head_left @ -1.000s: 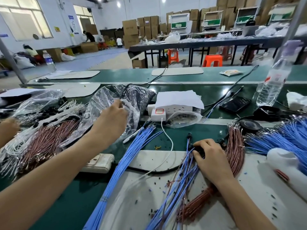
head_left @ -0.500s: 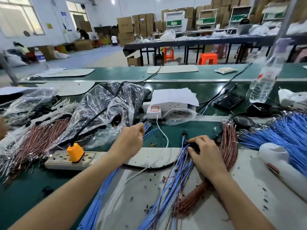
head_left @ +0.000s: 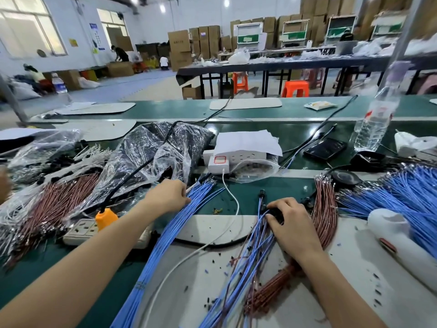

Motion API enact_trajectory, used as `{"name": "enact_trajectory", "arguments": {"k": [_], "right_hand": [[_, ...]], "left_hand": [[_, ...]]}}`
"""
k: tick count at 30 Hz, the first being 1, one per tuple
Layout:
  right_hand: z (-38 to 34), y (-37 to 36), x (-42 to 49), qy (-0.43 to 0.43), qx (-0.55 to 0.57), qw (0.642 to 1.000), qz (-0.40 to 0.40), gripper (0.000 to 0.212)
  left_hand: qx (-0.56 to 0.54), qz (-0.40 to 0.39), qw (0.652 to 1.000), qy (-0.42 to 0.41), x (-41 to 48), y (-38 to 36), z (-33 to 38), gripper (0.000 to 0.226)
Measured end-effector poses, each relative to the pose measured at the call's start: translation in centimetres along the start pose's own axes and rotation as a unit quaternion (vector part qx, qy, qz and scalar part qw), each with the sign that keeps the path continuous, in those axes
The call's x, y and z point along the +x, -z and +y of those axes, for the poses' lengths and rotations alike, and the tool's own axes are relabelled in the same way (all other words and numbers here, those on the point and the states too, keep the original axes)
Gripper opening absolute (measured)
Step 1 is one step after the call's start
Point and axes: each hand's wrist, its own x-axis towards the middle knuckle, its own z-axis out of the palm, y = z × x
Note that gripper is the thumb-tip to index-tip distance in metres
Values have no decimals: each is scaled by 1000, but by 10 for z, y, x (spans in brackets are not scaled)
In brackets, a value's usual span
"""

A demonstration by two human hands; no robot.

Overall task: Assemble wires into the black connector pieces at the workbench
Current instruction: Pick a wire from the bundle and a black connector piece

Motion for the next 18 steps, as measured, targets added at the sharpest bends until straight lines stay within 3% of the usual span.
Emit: {"name": "enact_trajectory", "arguments": {"k": [3,7,10,13,15,16,18], "right_hand": [[0,-2,0,7,-17,1000,7,26],[3,-4,1,15,-28,999,15,26],[3,-7,2,15,-34,999,22,29],[-8,-3,3,61,-13,992,111,53],[-19,0,-1,95,119,982,112,67],[-26,1,-5,81,234,968,46,67],[-34,-3,-9,27,442,892,-92,57]], "left_hand": [[41,22,999,-10,-4,10,2,36],[13,63,997,-39,-11,24,8,27],[-55,173,977,-112,-18,38,19,19],[-139,315,917,-204,-27,61,49,17],[-233,336,877,-251,-30,74,81,13],[-275,316,863,-281,-31,76,100,13],[-281,254,855,-355,-35,71,137,13]]}}
